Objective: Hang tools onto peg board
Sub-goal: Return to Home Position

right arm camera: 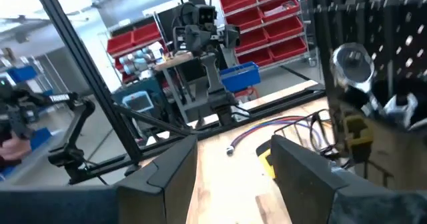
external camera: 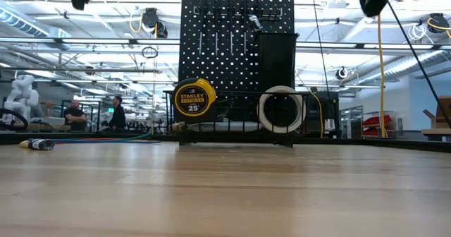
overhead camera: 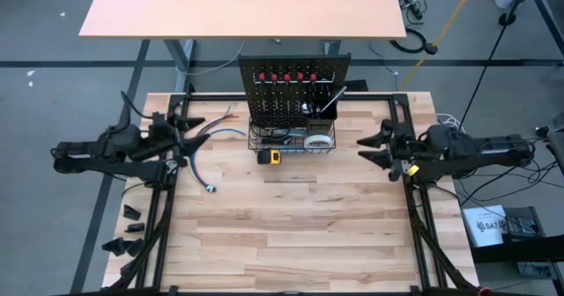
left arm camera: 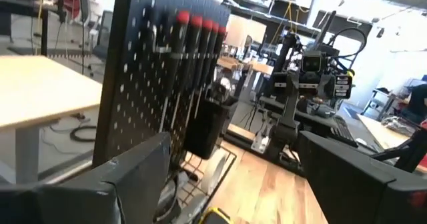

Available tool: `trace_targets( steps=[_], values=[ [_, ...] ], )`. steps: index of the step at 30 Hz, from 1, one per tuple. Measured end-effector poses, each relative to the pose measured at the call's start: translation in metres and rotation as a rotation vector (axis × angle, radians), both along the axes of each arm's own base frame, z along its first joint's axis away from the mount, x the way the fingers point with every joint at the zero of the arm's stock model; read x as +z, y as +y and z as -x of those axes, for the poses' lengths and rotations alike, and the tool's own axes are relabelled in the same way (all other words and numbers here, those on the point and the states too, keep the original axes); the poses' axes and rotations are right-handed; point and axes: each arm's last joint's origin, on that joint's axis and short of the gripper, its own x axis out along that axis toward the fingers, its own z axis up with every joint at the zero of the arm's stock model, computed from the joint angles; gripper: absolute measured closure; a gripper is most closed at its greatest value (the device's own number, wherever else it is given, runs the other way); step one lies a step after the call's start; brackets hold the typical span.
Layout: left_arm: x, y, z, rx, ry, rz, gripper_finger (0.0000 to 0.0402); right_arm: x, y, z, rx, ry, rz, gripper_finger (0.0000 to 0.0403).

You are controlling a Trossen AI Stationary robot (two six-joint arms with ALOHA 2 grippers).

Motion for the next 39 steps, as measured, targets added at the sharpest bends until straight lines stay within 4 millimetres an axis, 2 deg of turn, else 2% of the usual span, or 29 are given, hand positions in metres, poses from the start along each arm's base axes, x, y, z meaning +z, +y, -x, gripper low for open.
trace_targets(
  steps=[13, 17, 26, 39],
  values=[
    [-0.054, -0.002, -0.015, -0.047, 0.002, 0.058, 0.0075, -0.075, 0.003, -0.01, 0.054, -0.049, -0.106, 0.0218],
    [-0.066, -0.002, -0.016, -0.045, 0.019, 0.084, 0.0075, -0.09, 0.002, -0.007, 0.059, -0.064, -0.129, 0.0218],
    [-0.098, -0.003, -0.022, -0.047, -0.026, 0.129, 0.0075, -0.106, 0.001, 0.001, 0.055, -0.073, -0.113, 0.0218],
    [-0.129, -0.002, -0.025, -0.035, -0.018, 0.153, 0.0075, -0.129, 0.0, 0.006, 0.052, -0.05, -0.12, 0.0218]
  ],
)
